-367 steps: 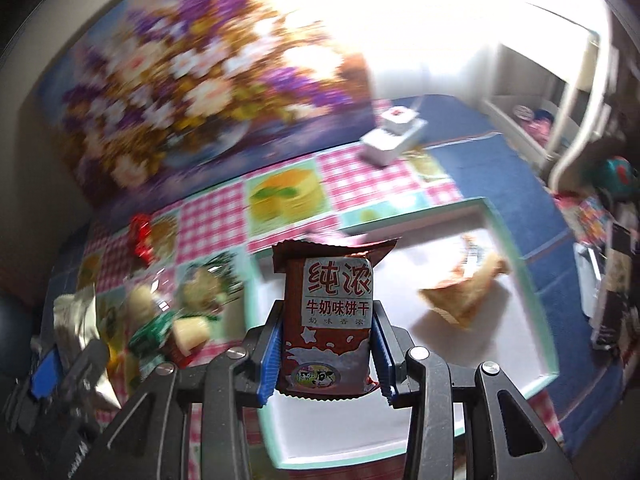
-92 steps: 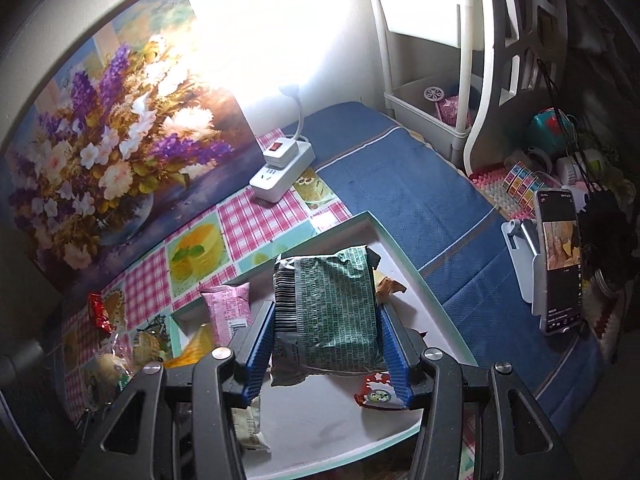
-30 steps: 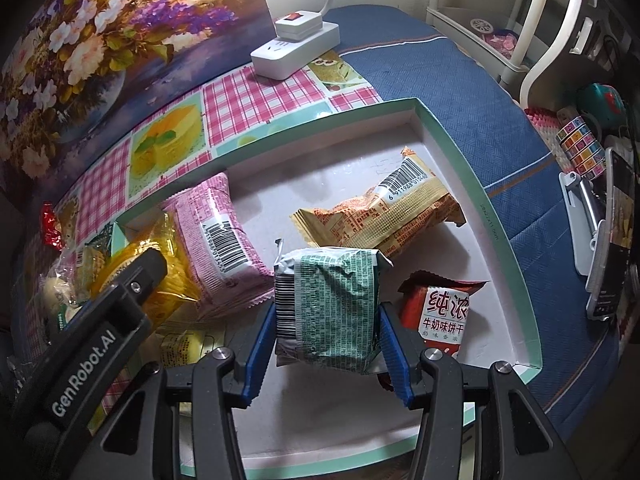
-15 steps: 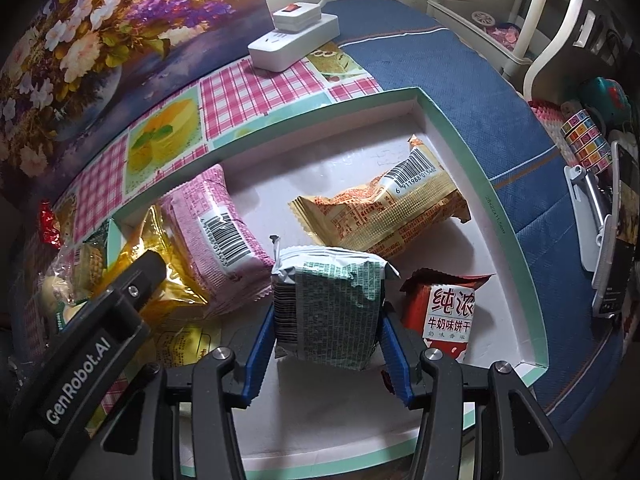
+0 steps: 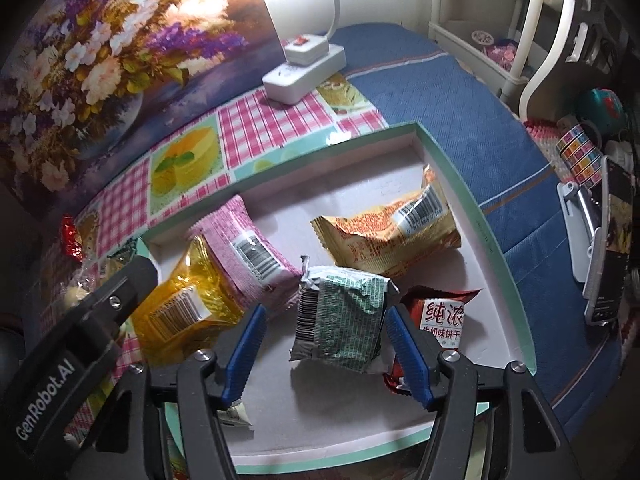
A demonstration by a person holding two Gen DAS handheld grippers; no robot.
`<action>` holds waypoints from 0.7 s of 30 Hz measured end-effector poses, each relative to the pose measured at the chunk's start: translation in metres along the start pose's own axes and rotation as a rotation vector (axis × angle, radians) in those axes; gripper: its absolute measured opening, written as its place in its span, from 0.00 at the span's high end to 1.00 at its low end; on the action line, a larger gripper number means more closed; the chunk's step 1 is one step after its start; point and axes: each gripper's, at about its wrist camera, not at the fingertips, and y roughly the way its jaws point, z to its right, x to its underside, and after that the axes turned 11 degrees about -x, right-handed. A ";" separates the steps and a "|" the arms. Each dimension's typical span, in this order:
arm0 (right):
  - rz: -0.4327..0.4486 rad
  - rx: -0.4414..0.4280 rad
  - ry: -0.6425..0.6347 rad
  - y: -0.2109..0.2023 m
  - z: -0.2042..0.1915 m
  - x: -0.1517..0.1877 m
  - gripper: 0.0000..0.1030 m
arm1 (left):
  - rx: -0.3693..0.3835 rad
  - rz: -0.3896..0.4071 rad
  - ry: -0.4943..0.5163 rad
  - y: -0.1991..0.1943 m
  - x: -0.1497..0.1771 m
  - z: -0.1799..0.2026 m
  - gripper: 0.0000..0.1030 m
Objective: Organize snacks
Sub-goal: 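Open both tools to release the snacks into the tray, then move both open tools back to the snack pile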
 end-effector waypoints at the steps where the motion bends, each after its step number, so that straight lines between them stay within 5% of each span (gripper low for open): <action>1: 0.014 -0.005 -0.004 -0.005 -0.001 0.000 0.27 | -0.004 0.010 -0.004 -0.004 -0.001 -0.003 0.12; 6: 0.058 -0.015 -0.023 -0.018 -0.007 -0.003 0.22 | -0.060 0.052 -0.026 -0.014 -0.006 -0.021 0.08; 13: 0.088 -0.043 -0.058 -0.023 -0.018 -0.002 0.00 | -0.202 0.072 -0.057 -0.012 -0.010 -0.054 0.08; 21: 0.112 -0.117 -0.095 -0.021 -0.036 0.002 0.00 | -0.310 0.073 -0.141 -0.008 -0.009 -0.102 0.08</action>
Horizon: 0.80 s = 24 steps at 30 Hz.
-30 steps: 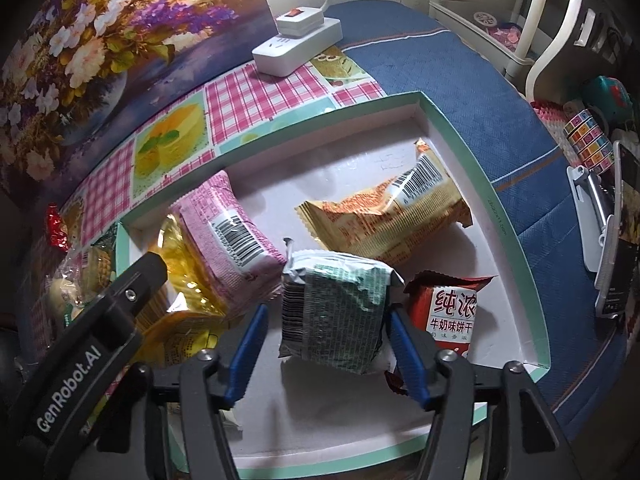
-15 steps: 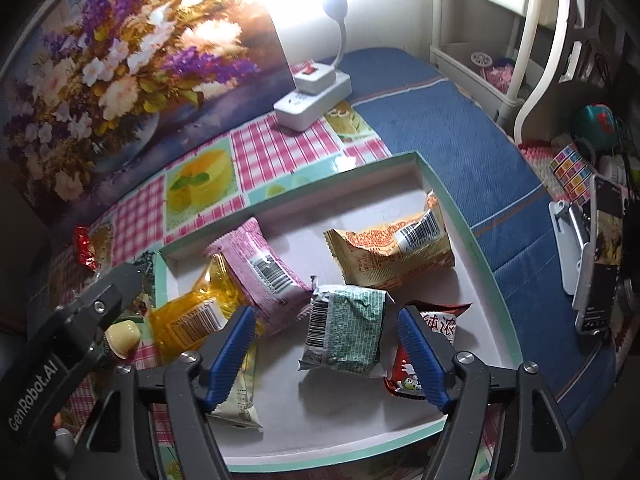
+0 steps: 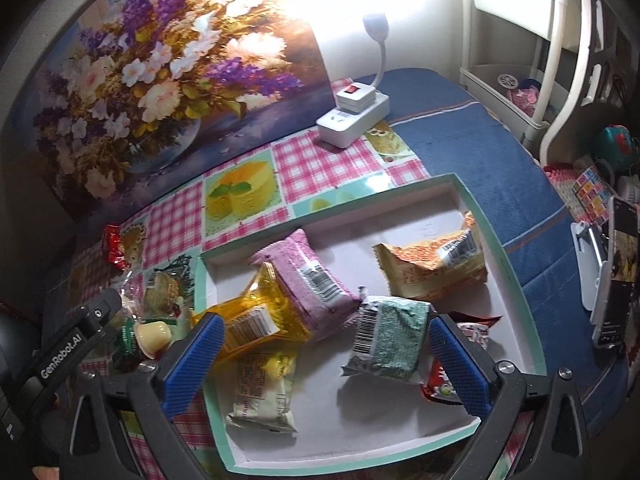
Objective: Organize snacks
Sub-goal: 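Move both open tools back to the snack pile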
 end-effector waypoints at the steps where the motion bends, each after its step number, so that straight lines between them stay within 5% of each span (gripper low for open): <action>1: 0.009 -0.018 -0.011 0.000 -0.004 0.000 0.00 | -0.008 0.001 -0.013 0.001 -0.001 -0.006 0.08; 6: 0.063 -0.146 -0.068 -0.001 -0.029 0.003 0.00 | -0.042 -0.002 -0.074 0.006 -0.004 -0.035 0.08; 24: 0.054 -0.199 -0.170 0.024 -0.098 0.018 0.00 | -0.154 -0.028 -0.153 0.023 -0.009 -0.118 0.08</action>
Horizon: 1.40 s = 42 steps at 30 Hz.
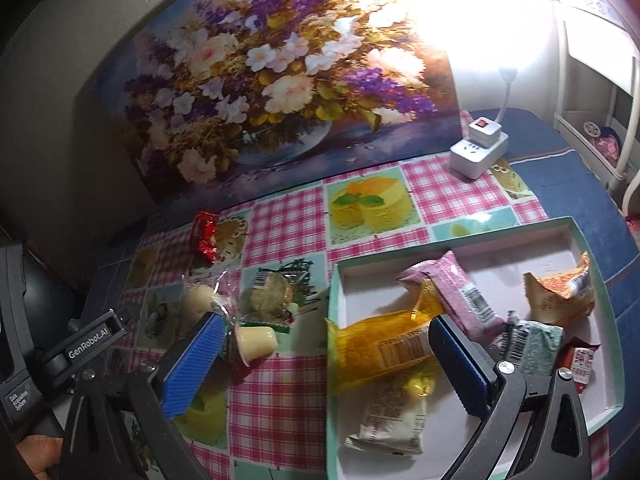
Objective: Organize snacks
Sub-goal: 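Move both open tools back to the snack pile, then grasp the dark green pack with the left tool while the right tool grasps the cream pudding cup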
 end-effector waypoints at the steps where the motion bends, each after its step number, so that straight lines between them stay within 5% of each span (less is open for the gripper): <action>1: -0.007 -0.002 -0.009 0.004 -0.005 0.001 0.00 | 0.000 -0.008 -0.010 0.003 -0.001 -0.005 0.08; 14: -0.128 -0.021 -0.089 0.067 -0.058 0.008 0.00 | 0.053 -0.138 -0.140 0.054 -0.005 -0.050 0.08; 20: -0.196 -0.008 -0.086 0.095 -0.057 0.013 0.02 | 0.103 -0.187 -0.126 0.071 -0.005 -0.036 0.08; 35: -0.294 0.003 -0.071 0.137 -0.037 0.025 0.25 | 0.370 -0.328 -0.073 0.095 0.006 0.023 0.08; 42: -0.321 0.004 -0.070 0.148 -0.036 0.027 0.31 | 0.351 -0.340 0.009 0.098 0.010 0.044 0.08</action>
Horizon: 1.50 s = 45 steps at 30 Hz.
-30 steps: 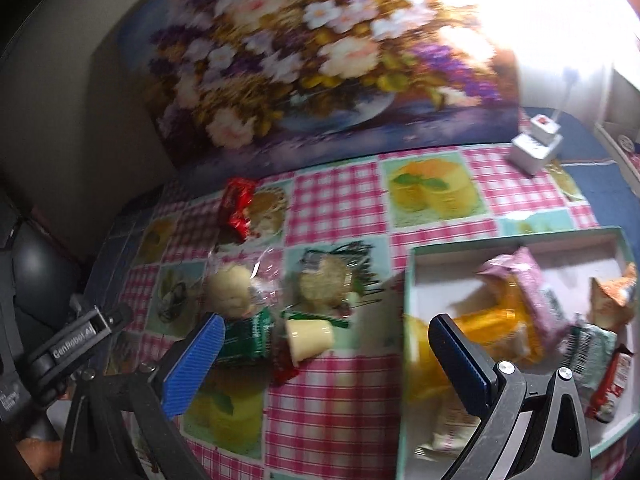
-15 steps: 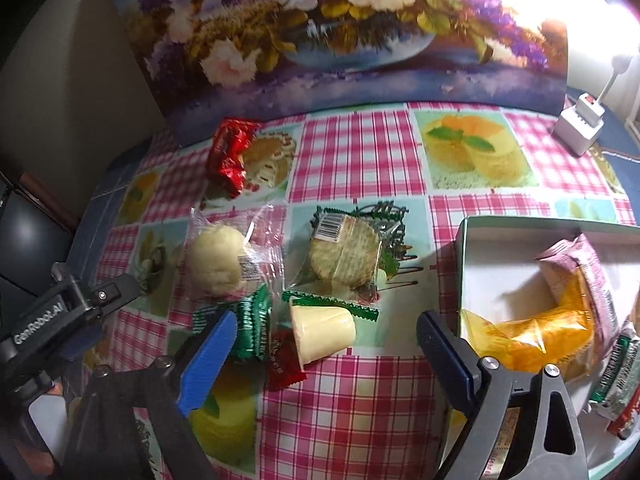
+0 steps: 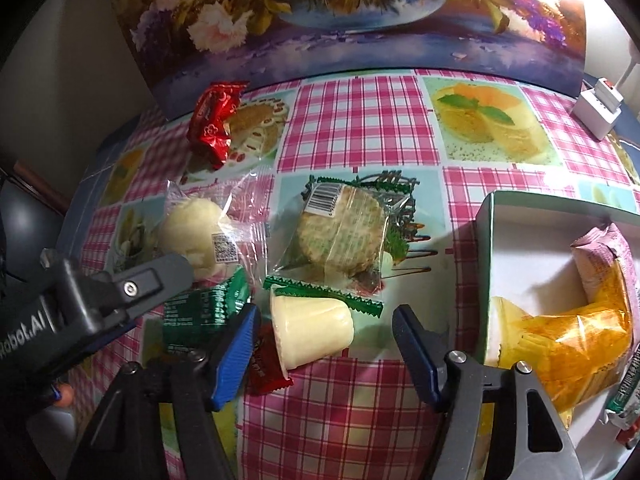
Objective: Organize snacks
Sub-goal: 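Grasp the dark green pack with the left tool while the right tool grasps the cream pudding cup, then lift both held snacks and carry them over the white tray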
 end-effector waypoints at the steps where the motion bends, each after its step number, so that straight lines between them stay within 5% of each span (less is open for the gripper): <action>1: -0.002 -0.002 0.001 0.001 0.001 0.000 0.31 | 0.001 -0.003 0.006 0.001 0.000 0.001 0.08; 14: 0.000 0.020 -0.025 0.001 -0.001 0.000 0.37 | -0.079 -0.024 0.086 0.014 0.005 0.020 0.09; 18: 0.002 0.014 -0.022 0.000 0.000 0.000 0.42 | -0.067 -0.021 0.081 0.011 0.005 0.017 0.29; 26: 0.007 0.008 -0.010 -0.001 0.001 0.001 0.60 | -0.095 -0.004 0.079 0.007 0.006 0.015 0.36; 45: 0.093 -0.036 -0.002 -0.044 -0.009 -0.005 0.61 | -0.077 0.132 0.072 -0.055 0.004 0.011 0.36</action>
